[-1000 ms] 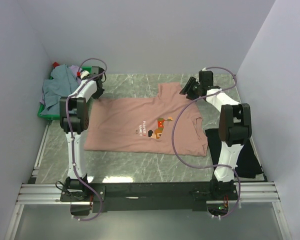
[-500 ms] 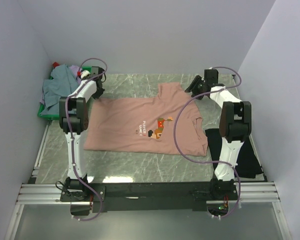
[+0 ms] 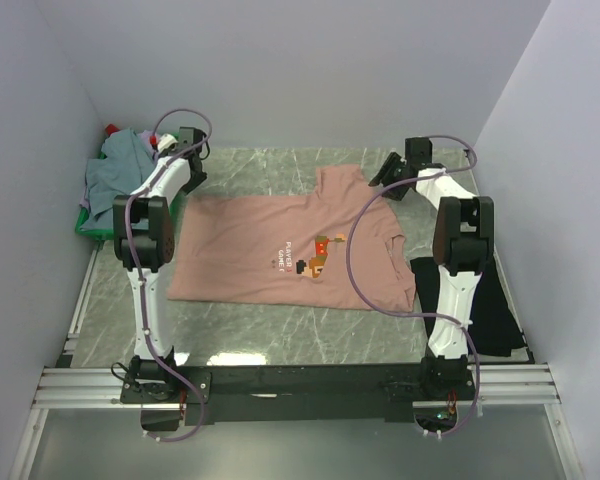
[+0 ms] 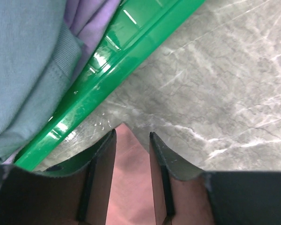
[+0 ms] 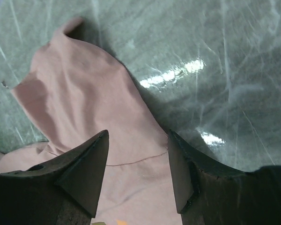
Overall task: Fold and stack the t-shirts
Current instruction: Fold the tshirt
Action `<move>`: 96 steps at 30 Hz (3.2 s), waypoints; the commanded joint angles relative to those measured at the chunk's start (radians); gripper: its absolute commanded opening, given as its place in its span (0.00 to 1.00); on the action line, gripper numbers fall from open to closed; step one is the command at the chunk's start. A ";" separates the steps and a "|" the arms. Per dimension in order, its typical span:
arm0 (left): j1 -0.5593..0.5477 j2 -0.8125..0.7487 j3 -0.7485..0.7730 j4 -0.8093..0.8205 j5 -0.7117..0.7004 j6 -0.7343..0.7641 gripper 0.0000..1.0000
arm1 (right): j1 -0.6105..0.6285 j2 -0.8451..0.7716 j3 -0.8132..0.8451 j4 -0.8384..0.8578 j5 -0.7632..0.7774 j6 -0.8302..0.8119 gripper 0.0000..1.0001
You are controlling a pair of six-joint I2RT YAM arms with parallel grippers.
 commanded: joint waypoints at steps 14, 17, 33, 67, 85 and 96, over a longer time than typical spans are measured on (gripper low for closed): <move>-0.010 0.021 0.029 -0.053 -0.032 0.000 0.39 | -0.007 -0.047 -0.037 0.027 -0.010 0.006 0.60; -0.013 0.043 0.053 -0.069 -0.031 -0.006 0.39 | -0.007 -0.057 -0.049 0.032 -0.013 0.005 0.60; -0.027 0.056 0.038 -0.073 -0.031 -0.026 0.17 | -0.040 -0.045 -0.042 0.030 -0.043 -0.004 0.60; -0.027 -0.072 -0.056 0.043 0.061 -0.013 0.00 | -0.017 0.043 0.063 -0.059 -0.028 -0.034 0.12; 0.021 -0.177 -0.108 0.054 0.072 -0.033 0.00 | -0.033 -0.271 -0.194 0.171 0.069 -0.011 0.00; 0.064 -0.269 -0.226 0.095 0.106 -0.031 0.00 | -0.037 -0.417 -0.371 0.214 0.096 -0.004 0.00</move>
